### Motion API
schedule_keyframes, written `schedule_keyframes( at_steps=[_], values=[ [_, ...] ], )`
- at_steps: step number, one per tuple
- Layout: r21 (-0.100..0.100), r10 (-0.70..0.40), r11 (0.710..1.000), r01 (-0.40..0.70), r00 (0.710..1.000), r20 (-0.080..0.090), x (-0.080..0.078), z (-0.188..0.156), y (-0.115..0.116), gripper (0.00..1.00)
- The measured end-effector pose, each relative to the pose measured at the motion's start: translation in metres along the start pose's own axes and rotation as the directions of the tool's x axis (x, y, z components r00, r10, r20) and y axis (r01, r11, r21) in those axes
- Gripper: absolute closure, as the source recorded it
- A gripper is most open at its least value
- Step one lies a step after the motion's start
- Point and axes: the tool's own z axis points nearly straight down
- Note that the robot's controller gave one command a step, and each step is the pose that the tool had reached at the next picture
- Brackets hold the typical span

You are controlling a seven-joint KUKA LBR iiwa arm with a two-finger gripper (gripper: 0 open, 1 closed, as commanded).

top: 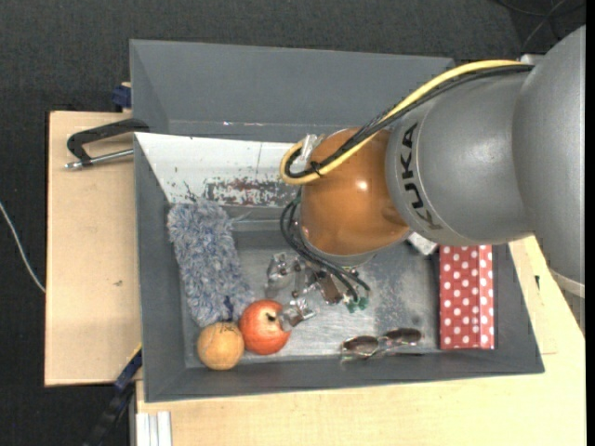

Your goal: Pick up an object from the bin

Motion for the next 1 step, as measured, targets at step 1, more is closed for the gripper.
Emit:
schedule_keyframes(
  at_steps=[1],
  values=[
    [0.005, 0.001, 1.000, -0.001, 1.000, 0.019, -0.0034, 0.0012, -0.0026, 0.00]
  ],
)
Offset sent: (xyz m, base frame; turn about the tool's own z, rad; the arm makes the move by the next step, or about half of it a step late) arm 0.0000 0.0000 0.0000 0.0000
